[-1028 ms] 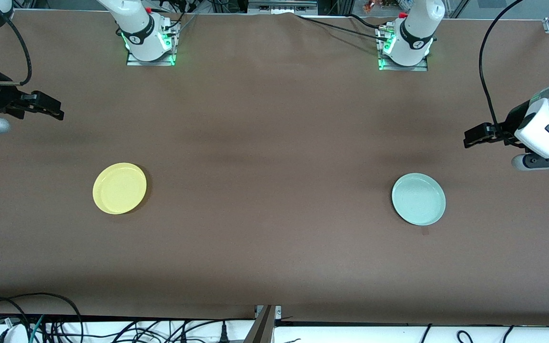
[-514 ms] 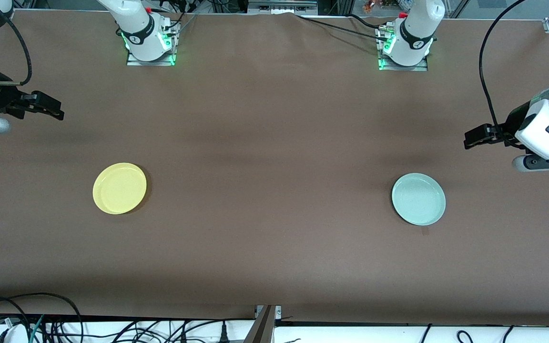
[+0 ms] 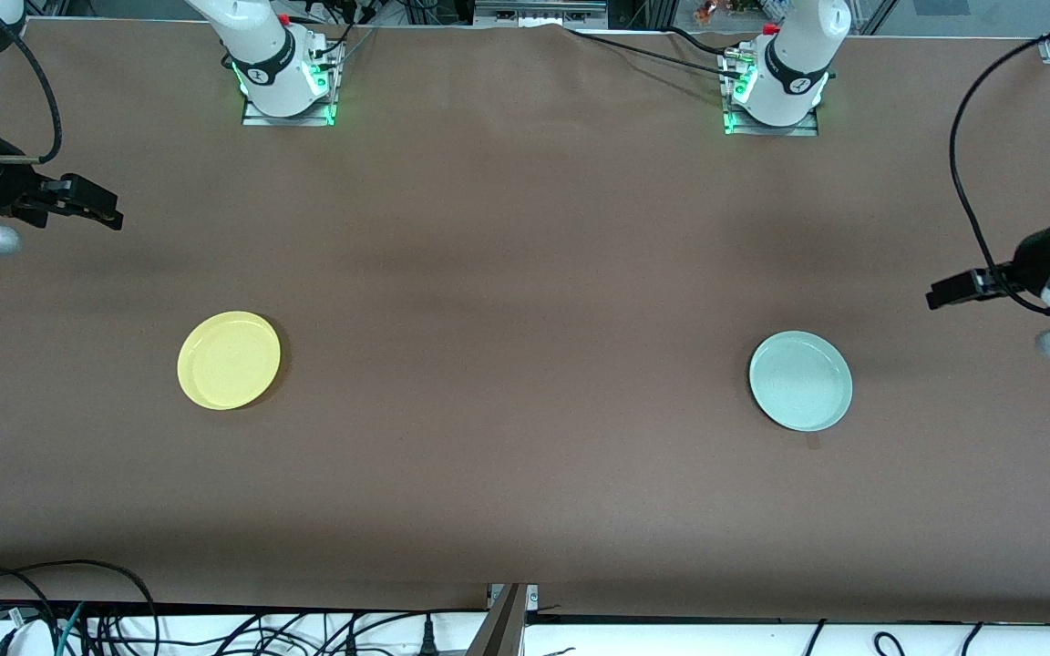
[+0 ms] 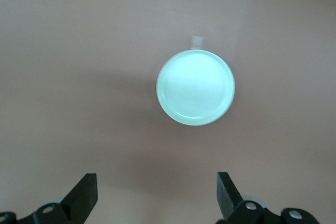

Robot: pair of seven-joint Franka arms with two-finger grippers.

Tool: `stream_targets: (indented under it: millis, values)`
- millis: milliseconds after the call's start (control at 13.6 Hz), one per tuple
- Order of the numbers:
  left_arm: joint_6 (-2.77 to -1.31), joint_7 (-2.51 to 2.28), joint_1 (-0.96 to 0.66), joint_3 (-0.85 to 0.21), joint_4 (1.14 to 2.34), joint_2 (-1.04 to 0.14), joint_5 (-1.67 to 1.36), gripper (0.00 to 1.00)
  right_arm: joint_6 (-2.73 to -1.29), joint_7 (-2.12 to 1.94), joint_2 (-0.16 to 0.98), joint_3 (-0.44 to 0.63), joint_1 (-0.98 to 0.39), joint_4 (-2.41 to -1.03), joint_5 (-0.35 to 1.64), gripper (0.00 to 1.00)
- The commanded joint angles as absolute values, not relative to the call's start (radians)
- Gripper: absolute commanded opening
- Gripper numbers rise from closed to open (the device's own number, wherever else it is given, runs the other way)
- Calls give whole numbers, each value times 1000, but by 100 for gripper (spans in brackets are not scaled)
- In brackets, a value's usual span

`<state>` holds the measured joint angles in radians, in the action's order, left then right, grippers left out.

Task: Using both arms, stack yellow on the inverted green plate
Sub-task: 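Move the left gripper down to the rim of the green plate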

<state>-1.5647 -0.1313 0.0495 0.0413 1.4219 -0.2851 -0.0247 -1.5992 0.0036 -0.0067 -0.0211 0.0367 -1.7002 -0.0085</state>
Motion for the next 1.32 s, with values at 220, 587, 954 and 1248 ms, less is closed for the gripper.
stream_targets:
  millis: [220, 587, 954, 1248]
  values:
    - [-1664, -18, 83, 37, 1429, -365, -142, 100, -1583, 5, -11, -25, 37, -1690, -11, 100]
    - [-1909, 170, 130, 38, 1604, -432, -239, 100, -1583, 5, -11, -25, 37, -1690, -11, 100]
    - [-2072, 304, 150, 38, 1651, -540, -328, 100, -1583, 5, -11, -25, 37, -1692, -11, 100]
    - [-2114, 366, 155, 38, 1657, -601, -383, 100, -1583, 5, -11, -25, 37, -1690, -12, 100]
